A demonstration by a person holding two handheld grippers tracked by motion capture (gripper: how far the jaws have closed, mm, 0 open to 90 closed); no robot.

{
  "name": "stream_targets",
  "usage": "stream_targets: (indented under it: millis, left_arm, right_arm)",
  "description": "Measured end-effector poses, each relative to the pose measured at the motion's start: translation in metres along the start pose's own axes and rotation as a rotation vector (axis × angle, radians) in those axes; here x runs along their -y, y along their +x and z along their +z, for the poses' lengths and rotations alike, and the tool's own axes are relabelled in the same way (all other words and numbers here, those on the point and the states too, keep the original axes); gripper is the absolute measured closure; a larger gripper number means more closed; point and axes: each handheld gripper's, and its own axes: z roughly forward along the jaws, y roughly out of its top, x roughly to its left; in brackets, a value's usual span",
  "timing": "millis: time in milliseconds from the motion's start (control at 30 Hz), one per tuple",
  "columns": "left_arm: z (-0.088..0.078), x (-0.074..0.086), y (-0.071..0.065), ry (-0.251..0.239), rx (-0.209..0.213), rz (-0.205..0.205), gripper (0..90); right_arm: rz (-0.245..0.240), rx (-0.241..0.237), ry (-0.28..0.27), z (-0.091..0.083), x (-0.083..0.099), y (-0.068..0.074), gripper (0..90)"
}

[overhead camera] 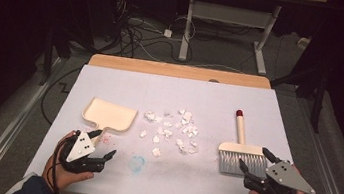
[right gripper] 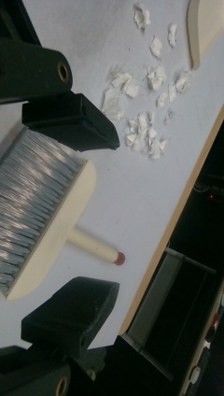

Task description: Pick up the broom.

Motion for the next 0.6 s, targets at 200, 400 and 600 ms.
stream_targets:
  millis: [200,400,600]
  left_arm:
    - [0.003,0.0,-0.002,0.013,0.009,0.003,23.0]
    - [0.004,0.0,-0.004,0.028,0.011,-0.002,23.0]
    - [0.008,0.0,-0.007,0.047,0.017,0.006,23.0]
  right_arm:
    - [-0.023,0.021,0.035,0.006,0.004,0.0,26.3]
    - [0.009,0.024,0.092,0.017,0.006,-0.01,26.1]
    - [0.064,0.045,0.2,0.037,-0.002,-0.027,23.4]
